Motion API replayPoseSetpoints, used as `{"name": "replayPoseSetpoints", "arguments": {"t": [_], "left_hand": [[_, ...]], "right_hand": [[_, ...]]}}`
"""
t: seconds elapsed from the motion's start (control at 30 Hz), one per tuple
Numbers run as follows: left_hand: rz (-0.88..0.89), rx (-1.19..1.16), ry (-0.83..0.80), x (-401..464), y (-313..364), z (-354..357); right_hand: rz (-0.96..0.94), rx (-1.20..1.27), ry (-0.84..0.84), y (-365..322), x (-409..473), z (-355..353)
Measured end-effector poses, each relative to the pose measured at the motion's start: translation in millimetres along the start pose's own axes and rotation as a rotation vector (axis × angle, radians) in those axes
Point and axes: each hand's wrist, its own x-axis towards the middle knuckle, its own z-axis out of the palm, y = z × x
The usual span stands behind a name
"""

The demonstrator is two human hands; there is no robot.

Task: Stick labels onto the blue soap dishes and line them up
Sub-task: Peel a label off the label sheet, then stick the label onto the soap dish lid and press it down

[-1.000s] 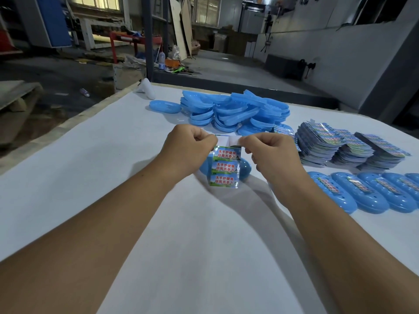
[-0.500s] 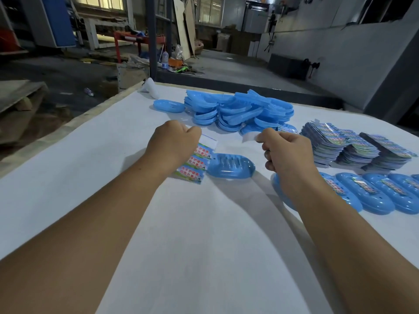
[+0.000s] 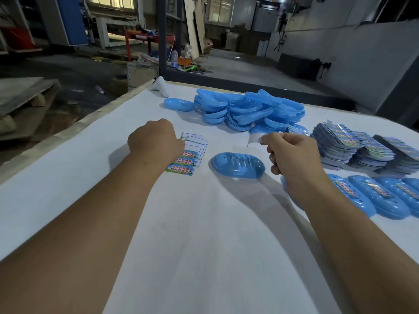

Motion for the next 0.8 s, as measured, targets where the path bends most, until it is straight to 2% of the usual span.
{"name": "replayPoseSetpoints", "arguments": {"t": [0.07, 0.13, 0.23, 0.3, 0.47, 0.8], "left_hand": [[0.028, -0.045, 0.056, -2.8, 1.4, -3.3], [0.07, -0.305, 0.064, -8.5, 8.6, -6.6], [0.177, -0.824, -0.081, -24.9, 29.8, -10.5], [0.25, -0.958, -0.193, -37.1, 42.4, -12.4], [0.327, -1.083, -0.334, -48.0, 51.0, -10.2], [0.322, -1.115, -0.36, -50.9, 51.7, -7.2]], "right_hand": [[-0.024, -0.026, -0.019, -0.1, -1.7, 1.1], [-0.054, -0.063, -0.033, -0.4, -3.4, 2.4], [-0.094, -0.142, -0.033, -0.5, -4.9, 5.1], [-0.14, -0.202, -0.031, -0.4, -6.1, 6.7], [-0.265, -0.265, -0.043, 0.3, -7.7, 8.4], [-0.314, -0.294, -0.06, 1.7, -8.2, 8.6]]}}
